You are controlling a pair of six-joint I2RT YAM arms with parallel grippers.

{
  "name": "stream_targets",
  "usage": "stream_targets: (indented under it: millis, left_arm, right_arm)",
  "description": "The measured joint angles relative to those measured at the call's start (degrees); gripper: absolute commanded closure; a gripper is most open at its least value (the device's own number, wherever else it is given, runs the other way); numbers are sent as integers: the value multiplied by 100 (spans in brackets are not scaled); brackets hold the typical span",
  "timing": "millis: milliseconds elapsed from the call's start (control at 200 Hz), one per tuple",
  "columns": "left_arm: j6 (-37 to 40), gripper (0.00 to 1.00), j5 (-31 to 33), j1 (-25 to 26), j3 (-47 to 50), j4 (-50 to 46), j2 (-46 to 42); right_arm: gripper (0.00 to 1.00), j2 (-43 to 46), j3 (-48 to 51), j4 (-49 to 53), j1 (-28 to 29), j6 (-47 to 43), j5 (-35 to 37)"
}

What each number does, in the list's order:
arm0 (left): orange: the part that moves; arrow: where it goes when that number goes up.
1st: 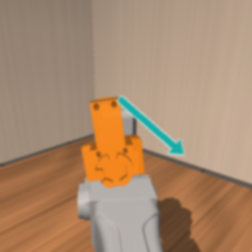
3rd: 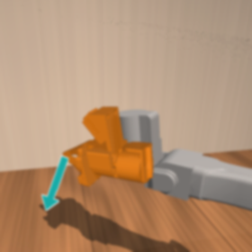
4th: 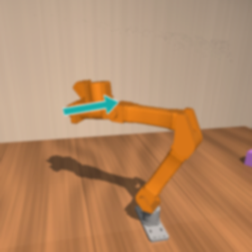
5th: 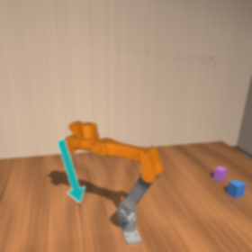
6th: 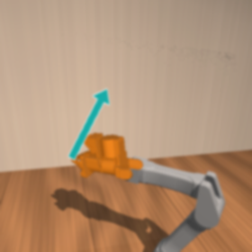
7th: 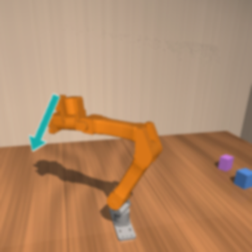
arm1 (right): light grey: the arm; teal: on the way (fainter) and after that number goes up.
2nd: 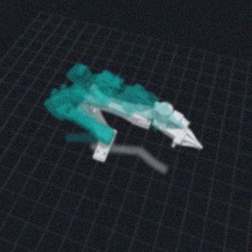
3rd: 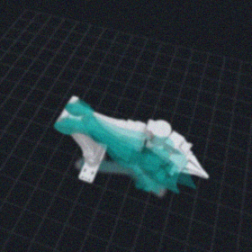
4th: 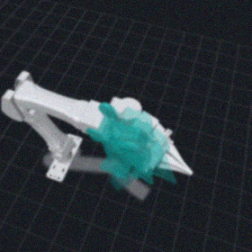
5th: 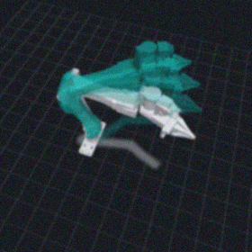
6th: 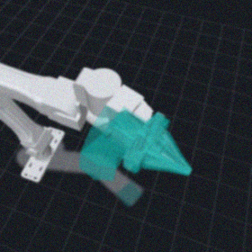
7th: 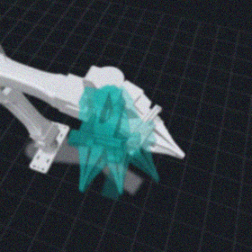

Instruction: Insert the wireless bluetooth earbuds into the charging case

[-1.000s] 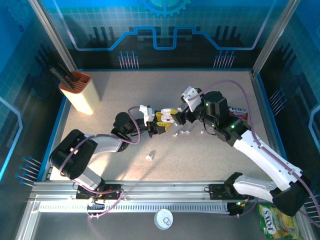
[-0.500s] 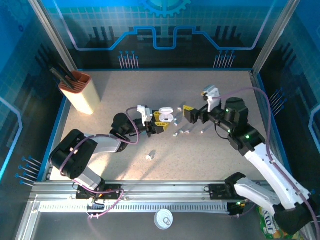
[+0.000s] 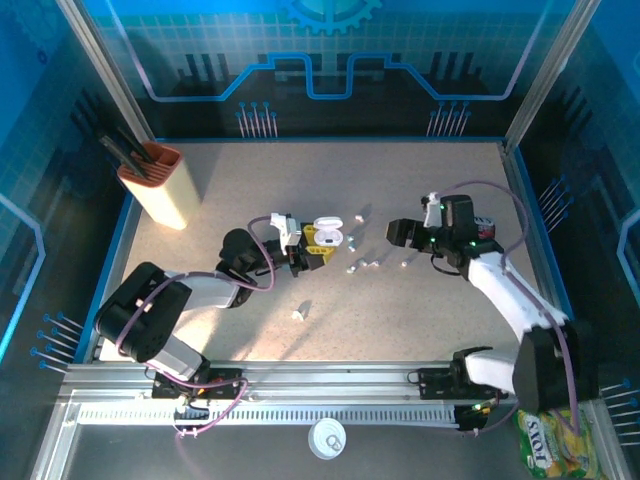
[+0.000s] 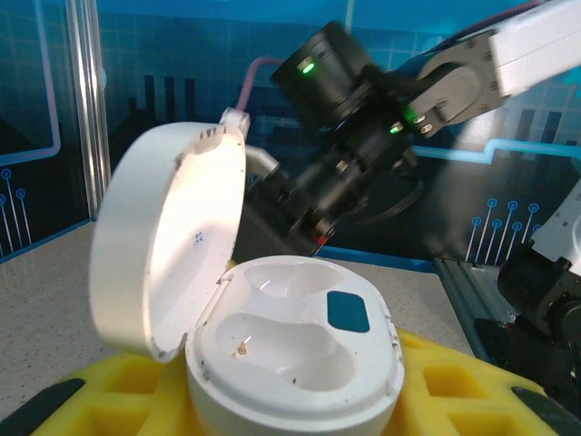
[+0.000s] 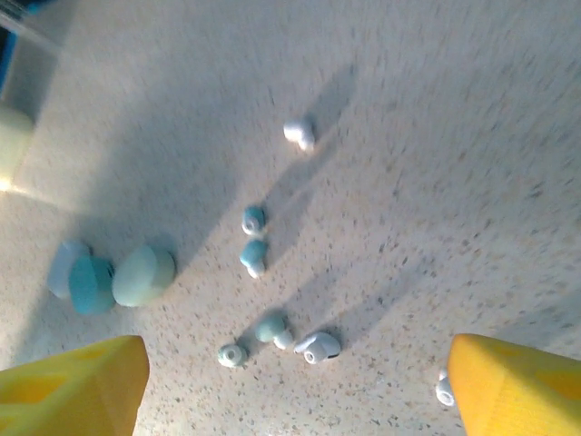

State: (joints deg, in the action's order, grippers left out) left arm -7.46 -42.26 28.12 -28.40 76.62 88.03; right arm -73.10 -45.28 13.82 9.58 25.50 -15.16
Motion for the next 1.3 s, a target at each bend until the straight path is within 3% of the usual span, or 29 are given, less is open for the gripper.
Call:
stream_targets:
  millis: [315, 655, 1030, 1301]
  left_arm:
    - [-11, 61, 46, -59, 133, -20, -120]
    - [-11, 61, 63, -61, 157, -127, -188]
    - [0, 61, 63, -63, 157, -289, -313]
    - [-9, 61, 61, -63, 157, -280, -291]
  right_arm:
    - [18, -3224, -2564, 286, 350, -531, -492]
    - [20, -5534, -5034, 960, 501, -839, -1008]
    - [23, -5777, -5436, 1539, 544, -1156, -1320]
    - [35, -5727, -5281, 1558, 522, -1353, -1394]
